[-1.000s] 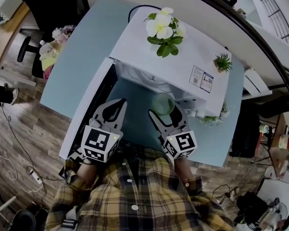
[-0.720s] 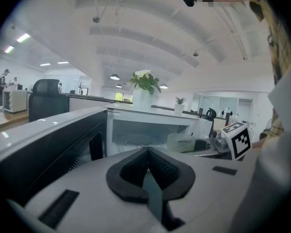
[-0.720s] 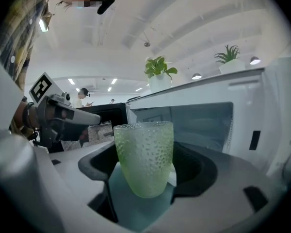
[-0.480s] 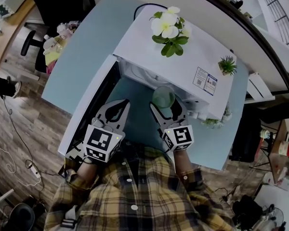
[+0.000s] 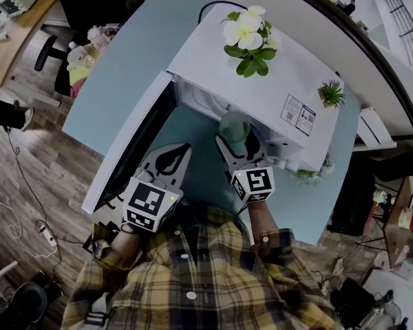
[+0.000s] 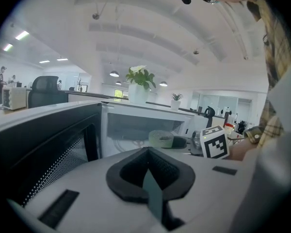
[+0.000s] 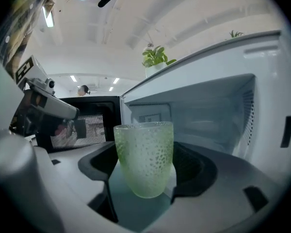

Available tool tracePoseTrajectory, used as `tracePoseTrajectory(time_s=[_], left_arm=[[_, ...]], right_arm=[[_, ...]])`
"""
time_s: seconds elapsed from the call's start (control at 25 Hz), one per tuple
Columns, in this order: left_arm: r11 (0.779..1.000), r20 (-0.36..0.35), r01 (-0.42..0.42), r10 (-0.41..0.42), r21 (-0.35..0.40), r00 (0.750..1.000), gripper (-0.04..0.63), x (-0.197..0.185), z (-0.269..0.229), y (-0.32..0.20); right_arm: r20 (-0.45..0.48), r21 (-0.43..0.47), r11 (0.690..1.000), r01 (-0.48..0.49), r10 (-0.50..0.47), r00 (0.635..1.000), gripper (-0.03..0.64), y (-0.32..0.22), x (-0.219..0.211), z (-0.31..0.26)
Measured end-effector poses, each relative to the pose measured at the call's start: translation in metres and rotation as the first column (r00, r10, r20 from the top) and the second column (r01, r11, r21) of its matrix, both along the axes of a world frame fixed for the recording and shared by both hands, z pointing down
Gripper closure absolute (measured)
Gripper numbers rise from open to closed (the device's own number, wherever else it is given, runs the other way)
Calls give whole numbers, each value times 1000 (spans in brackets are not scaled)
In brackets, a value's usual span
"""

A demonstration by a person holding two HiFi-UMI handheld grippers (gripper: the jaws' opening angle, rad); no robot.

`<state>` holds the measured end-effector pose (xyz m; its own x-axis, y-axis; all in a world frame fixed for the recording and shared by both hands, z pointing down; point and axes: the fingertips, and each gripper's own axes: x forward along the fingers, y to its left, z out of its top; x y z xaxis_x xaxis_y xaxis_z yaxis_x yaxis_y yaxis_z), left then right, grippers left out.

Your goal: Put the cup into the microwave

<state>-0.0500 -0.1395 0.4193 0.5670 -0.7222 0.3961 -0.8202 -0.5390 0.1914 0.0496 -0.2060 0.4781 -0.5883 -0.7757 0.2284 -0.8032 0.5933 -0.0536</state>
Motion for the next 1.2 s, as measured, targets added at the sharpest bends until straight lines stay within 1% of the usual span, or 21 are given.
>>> tracePoseTrajectory(time_s=[0.48,0.8,1.2], left_arm=[[1000,8,30,-30,-7,1000,604,-5,3,5],[999,8,35,-35,-11,999,604,-5,4,4],[999,2,32,-32,-17,999,604,-4,6,3]], right_arm=[[-16,17,999,-38,39,999,259,-24,-3,18],[10,12,997,-81,81,997,259,-33,0,24],[51,4,985,-171,170,984,259,-58,6,25]])
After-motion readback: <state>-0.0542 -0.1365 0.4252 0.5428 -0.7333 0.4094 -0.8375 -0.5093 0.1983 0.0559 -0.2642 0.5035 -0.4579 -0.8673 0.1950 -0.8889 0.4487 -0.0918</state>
